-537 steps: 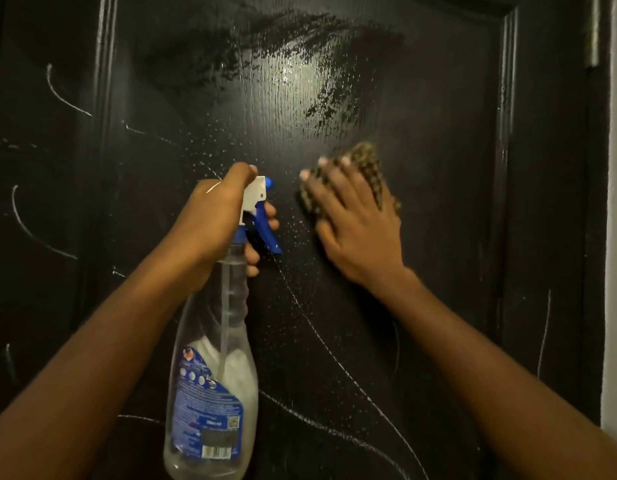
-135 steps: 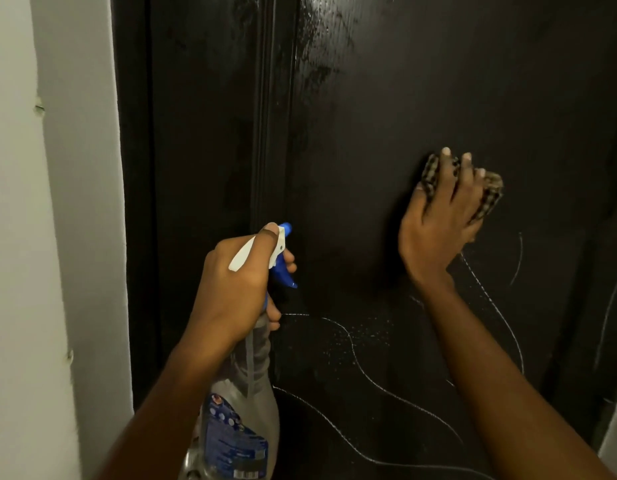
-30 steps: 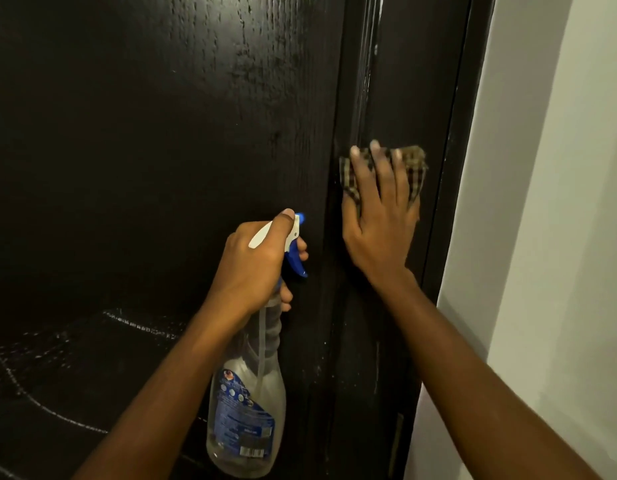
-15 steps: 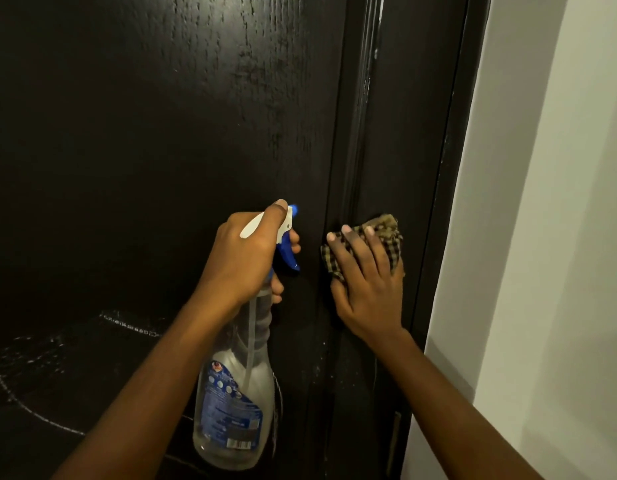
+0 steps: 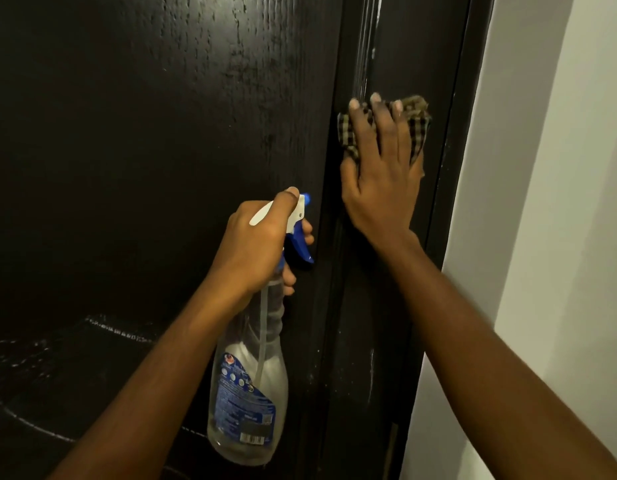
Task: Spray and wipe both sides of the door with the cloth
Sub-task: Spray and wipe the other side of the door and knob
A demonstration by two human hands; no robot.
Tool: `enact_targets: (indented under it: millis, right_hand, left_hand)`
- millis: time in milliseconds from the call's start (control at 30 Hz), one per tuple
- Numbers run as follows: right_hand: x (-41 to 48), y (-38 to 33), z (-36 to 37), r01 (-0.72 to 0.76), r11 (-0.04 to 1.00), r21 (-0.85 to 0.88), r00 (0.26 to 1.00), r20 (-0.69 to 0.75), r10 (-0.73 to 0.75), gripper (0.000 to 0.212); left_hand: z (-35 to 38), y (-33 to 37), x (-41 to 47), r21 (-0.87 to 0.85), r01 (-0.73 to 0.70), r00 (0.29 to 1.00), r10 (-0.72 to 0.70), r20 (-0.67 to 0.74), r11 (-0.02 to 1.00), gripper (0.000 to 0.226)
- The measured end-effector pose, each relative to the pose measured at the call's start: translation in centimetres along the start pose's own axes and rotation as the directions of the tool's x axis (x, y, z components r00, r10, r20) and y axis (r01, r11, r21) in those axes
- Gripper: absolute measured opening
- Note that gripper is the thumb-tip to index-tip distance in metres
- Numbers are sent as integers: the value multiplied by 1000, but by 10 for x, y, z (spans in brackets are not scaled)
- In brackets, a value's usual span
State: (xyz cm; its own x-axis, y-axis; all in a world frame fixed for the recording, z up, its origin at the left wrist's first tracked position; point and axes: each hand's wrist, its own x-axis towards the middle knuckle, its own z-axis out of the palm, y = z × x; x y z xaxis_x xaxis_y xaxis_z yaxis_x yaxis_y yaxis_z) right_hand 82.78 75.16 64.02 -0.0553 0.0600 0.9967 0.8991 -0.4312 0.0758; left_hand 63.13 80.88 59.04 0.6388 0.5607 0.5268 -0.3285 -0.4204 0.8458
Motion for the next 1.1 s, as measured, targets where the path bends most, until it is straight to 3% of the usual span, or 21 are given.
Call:
enact_targets:
  millis: [233,433,600,733,900,1000,1100]
  right_hand:
    - [-163,28,-20,-39,999,36,984,174,33,66]
    - [-210,52,-39,-133,973,189,948,311,69,63]
    - [-212,50,-45,-198,929,313,945,314,95,60]
    - [-213,45,-43,-256,913,319,948,268,173,59]
    - [-238,16,-27,-355,920,163,926,198,322,63]
    - [-291,-4,-19,-283,956,73,932,258,256,60]
    - [-370,-6,-23,-48,995,90,917,398,8,69]
  left_hand:
    - [13,-35,-26,28,38,998,-39,41,999,52]
    - [36,-76,-51,61,70,997,-72,33,996,47]
    - [56,-114,-72,91,97,993,-102,53,991,31]
    - [64,-141,-86,138,154,986,-162,50,978,35]
    - [58,-155,-102,200,189,981,-192,-7,961,36]
    - [48,-156,-111,178,131,991,-122,-58,975,32]
    - [41,-157,-119,159,39,997,-28,-66,987,37]
